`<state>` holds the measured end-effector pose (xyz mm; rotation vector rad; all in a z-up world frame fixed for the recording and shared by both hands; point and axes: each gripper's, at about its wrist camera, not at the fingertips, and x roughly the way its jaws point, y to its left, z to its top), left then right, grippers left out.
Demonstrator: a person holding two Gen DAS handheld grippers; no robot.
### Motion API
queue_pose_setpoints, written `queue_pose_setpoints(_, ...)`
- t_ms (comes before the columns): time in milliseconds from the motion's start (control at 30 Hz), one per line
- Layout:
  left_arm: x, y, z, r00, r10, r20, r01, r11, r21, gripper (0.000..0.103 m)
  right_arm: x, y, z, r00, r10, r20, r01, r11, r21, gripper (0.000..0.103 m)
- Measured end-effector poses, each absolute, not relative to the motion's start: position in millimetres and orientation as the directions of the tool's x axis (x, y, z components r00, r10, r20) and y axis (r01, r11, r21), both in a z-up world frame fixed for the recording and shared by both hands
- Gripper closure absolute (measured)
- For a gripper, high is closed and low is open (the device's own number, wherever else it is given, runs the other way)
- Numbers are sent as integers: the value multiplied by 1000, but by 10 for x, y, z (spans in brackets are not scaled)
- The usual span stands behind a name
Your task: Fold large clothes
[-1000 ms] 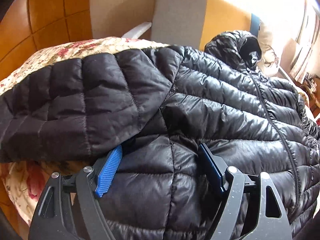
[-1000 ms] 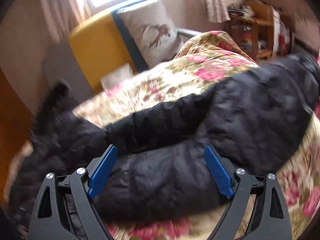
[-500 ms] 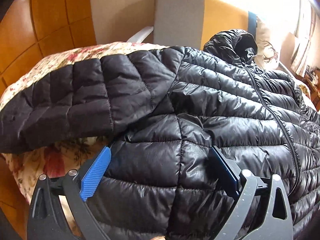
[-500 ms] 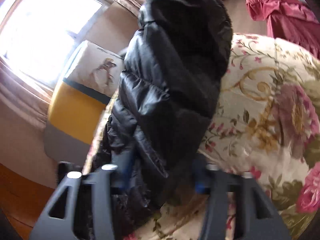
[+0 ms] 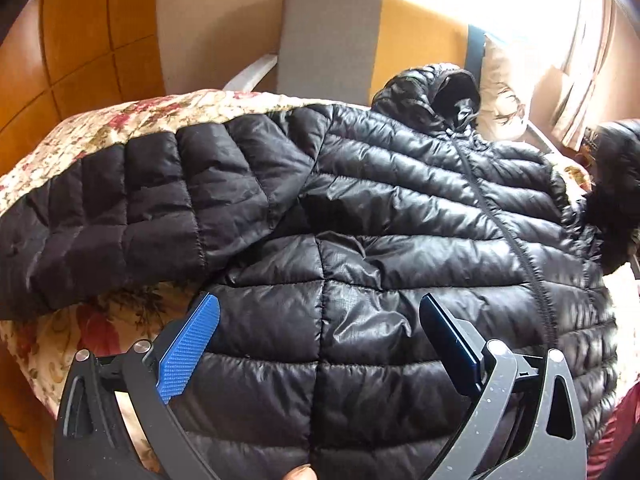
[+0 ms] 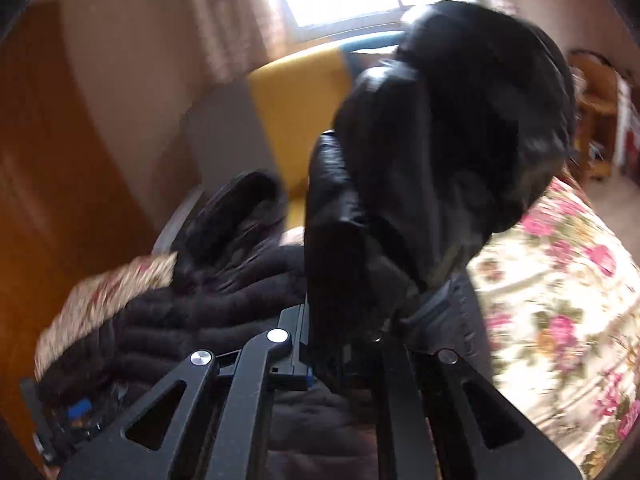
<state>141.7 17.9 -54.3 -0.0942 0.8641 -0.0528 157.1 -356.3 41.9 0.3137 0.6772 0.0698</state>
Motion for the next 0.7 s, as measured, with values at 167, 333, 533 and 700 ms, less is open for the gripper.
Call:
queue_pose_setpoints(167, 1377, 276, -389, 654, -147, -742, 37, 986, -162, 11, 1786, -2418, 170, 688, 256, -679, -136, 964, 226, 97)
queue_pose_setpoints(333, 1468, 418, -304, 632, -237, -738, 41, 961, -273, 22, 1733, -1654, -226, 585, 309, -750, -265, 947, 183, 76)
queue_pose_setpoints(533, 1630, 429, -155, 624, -405, -668, 90, 887, -454, 22, 1365, -1544, -189, 570, 424, -704, -372, 897, 239, 27)
queue_pose_setpoints(700, 1901, 427, -185, 603, -458, -654, 42, 836, -547, 21, 1098, -1731, -66, 591, 444, -673, -360, 892, 272, 26)
